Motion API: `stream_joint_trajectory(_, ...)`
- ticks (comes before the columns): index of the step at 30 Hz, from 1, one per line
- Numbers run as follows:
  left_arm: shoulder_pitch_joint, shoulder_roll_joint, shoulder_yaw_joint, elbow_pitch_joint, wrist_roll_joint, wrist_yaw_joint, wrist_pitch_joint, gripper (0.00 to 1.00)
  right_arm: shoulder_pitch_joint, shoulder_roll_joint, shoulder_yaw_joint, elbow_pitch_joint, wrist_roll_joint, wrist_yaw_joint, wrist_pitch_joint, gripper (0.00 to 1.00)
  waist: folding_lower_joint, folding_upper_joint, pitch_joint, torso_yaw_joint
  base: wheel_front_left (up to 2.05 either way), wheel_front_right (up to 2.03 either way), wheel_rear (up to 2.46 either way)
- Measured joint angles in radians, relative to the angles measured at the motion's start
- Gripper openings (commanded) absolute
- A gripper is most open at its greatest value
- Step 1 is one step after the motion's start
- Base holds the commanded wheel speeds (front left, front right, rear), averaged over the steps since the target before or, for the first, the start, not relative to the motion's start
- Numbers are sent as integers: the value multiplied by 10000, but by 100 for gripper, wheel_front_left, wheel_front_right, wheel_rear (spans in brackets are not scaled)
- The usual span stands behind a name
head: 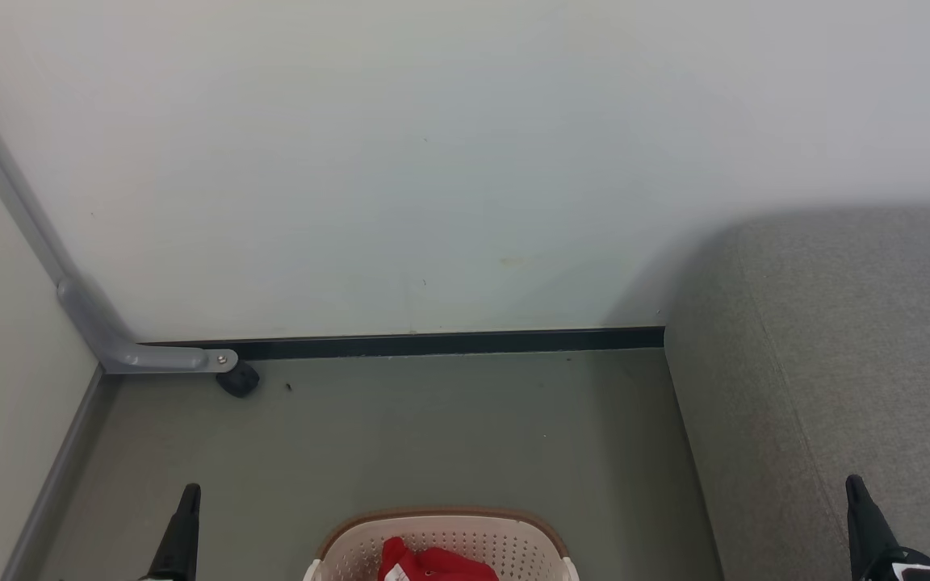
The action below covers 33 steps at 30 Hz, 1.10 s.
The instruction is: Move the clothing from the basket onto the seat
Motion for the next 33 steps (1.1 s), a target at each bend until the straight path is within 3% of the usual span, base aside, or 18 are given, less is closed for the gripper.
stream_joint_trajectory(25,16,-8,-4,46,2,2,0,0,19,8,8,40,-4,-6,40,0,0,0,0,0,0,0,0)
stream_joint_trajectory(26,65,-27,-10,157,0,6,0,100,85,33,17,123,-4,-21,38,100,0,0,0,0,0,0,0)
stream_joint_trajectory(27,144,-59,-13,255,2,6,0,100,166,67,23,255,-4,-25,38,100,0,0,0,0,0,0,0)
stream_joint_trajectory(28,241,-88,-19,357,2,8,0,0,264,104,31,366,-4,-25,38,0,0,0,0,0,0,0,0)
stream_joint_trajectory(29,314,-109,-23,456,2,15,-2,100,347,140,42,449,-4,-29,38,100,0,0,0,0,0,0,0)
stream_joint_trajectory(33,419,-113,-48,462,0,15,-59,100,446,173,111,468,-4,-29,-13,100,0,0,3,0,0,0,0)
